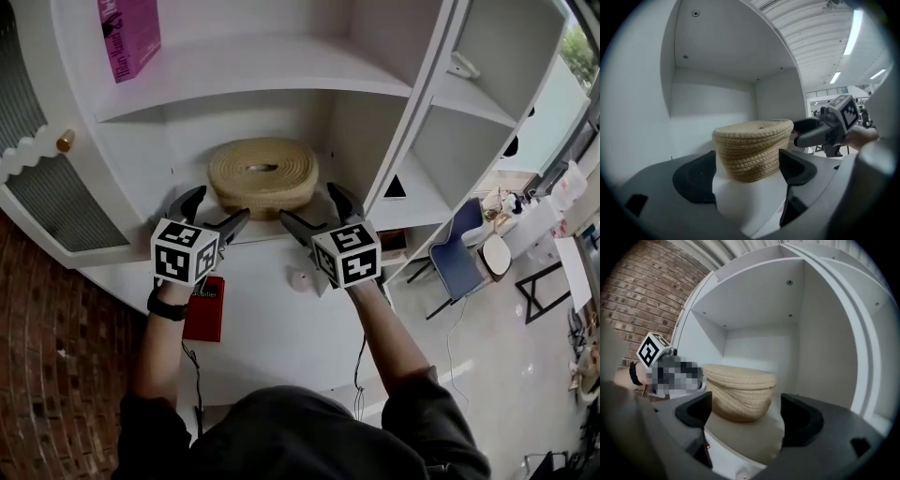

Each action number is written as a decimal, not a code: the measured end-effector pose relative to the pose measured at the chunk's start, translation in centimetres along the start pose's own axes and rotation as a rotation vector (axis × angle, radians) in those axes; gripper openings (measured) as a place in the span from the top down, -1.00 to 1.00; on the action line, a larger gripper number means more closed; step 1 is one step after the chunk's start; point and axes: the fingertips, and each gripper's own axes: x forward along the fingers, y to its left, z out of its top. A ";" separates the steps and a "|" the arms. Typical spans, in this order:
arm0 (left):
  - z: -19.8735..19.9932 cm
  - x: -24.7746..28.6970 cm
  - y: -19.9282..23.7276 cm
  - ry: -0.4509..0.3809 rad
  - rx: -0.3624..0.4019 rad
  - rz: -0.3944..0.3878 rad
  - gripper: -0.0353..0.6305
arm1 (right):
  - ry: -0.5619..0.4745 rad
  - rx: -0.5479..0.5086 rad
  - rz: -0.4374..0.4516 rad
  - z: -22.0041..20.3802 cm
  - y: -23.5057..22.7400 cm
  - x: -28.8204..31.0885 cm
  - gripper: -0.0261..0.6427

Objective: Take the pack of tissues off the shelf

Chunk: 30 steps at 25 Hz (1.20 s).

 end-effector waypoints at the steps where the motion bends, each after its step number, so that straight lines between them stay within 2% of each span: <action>1: -0.1 0.3 0.1 0.017 0.000 -0.004 -0.34 | 0.016 -0.007 0.008 0.0 -0.1 0.5 -0.45; 5: -0.8 1.6 0.5 0.115 0.021 -0.013 -0.41 | 0.066 -0.008 0.050 -0.1 -0.2 1.8 -0.45; 9: -0.8 2.8 0.4 0.159 0.038 -0.054 -0.44 | 0.096 0.021 0.081 -0.2 -0.4 2.7 -0.45; 15: -0.9 3.7 0.3 0.165 0.008 -0.098 -0.47 | 0.138 0.034 0.136 -0.5 -0.1 4.1 -0.45; 30: -0.6 2.3 -0.8 0.151 0.047 -0.049 -0.47 | 0.110 -0.018 0.090 0.1 1.0 2.6 -0.33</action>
